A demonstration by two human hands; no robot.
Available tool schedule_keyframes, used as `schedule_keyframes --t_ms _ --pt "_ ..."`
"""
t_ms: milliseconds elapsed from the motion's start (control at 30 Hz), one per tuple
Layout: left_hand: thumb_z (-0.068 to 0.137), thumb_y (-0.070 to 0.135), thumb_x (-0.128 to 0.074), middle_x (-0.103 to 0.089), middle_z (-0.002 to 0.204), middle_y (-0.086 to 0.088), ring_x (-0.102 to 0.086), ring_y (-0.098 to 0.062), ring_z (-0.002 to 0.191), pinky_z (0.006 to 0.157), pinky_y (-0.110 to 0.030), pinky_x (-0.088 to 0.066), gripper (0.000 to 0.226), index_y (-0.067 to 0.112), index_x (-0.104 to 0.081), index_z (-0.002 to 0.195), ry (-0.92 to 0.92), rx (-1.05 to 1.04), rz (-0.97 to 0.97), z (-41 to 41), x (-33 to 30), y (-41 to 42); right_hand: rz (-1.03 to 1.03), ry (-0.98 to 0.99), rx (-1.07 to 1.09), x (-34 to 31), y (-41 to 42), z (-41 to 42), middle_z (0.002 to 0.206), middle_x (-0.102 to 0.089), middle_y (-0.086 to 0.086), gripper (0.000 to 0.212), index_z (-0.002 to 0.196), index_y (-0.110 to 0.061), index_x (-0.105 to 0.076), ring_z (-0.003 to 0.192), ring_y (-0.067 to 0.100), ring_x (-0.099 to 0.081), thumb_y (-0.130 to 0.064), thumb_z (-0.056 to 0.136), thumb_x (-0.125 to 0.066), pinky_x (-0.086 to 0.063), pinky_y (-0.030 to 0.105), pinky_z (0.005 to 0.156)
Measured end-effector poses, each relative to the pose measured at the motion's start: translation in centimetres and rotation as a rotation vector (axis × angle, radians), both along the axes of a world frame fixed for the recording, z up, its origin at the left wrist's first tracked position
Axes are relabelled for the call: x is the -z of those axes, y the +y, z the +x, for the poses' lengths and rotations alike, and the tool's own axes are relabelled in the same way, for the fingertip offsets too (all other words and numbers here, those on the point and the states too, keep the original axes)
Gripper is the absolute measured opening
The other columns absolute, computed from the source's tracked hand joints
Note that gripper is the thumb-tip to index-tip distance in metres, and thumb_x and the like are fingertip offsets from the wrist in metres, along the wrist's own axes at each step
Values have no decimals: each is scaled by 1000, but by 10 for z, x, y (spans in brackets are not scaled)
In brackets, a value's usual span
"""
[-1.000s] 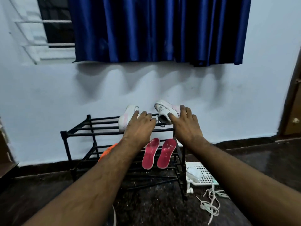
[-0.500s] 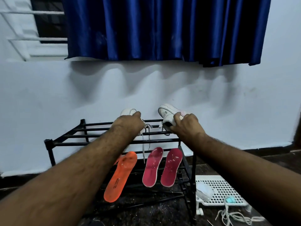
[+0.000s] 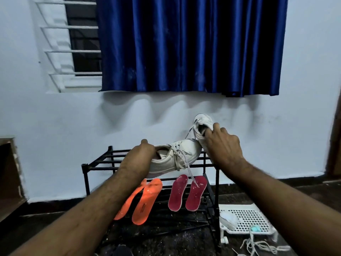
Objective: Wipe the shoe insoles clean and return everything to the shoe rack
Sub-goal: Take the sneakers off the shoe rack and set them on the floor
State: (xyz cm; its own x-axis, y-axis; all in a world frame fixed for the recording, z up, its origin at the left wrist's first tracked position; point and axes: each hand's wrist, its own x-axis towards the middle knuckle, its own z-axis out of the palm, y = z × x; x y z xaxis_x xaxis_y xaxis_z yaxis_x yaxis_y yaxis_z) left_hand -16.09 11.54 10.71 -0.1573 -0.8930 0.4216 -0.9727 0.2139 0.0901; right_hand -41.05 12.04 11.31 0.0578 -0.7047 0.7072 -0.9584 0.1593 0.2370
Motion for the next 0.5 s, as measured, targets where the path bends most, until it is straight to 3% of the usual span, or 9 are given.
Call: schedule_keyframes --t_ms 100,167,267,367,433,500 --pt "75 11 -76 -57 103 -11 -66 -31 96 74 -31 -45 30 8 -69 104 40 40 13 0 4 45 -52 -81 -47 3 40 4 105 -50 5 24 109 -17 -55 85 23 -59 -35 94 -58 -38 32 46" --pt "66 13 -82 -63 93 -7 -68 -27 90 64 -28 -44 31 11 -70 94 78 52 38 1 14 75 -44 -170 -104 8 71 12 110 -51 8 26 112 -14 -52 89 27 -60 -35 98 -48 -37 32 52" --pt "66 16 -83 -53 80 5 -58 -15 71 51 -24 -33 27 15 -66 87 171 38 30 6 41 117 -32 -261 -154 25 109 24 113 -49 10 20 112 -13 -50 93 29 -59 -27 97 -47 -36 32 55" --pt "76 15 -79 -54 97 7 -52 -5 65 55 -14 -35 23 18 -67 95 223 70 12 9 73 158 32 -293 -159 52 137 31 114 -48 9 19 111 -13 -49 97 28 -58 -24 96 -50 -37 33 57" --pt "86 10 -70 -54 112 12 -52 2 61 55 -5 -34 30 20 -66 114 320 91 19 13 92 180 59 -332 -167 69 154 35 113 -48 9 21 110 -12 -50 96 29 -58 -26 95 -53 -38 35 57" --pt "85 10 -68 -59 113 13 -56 4 58 56 -9 -34 30 22 -64 112 302 43 50 16 114 201 80 -350 -180 92 169 40 111 -48 11 19 109 -11 -51 92 30 -59 -22 93 -55 -42 37 57"
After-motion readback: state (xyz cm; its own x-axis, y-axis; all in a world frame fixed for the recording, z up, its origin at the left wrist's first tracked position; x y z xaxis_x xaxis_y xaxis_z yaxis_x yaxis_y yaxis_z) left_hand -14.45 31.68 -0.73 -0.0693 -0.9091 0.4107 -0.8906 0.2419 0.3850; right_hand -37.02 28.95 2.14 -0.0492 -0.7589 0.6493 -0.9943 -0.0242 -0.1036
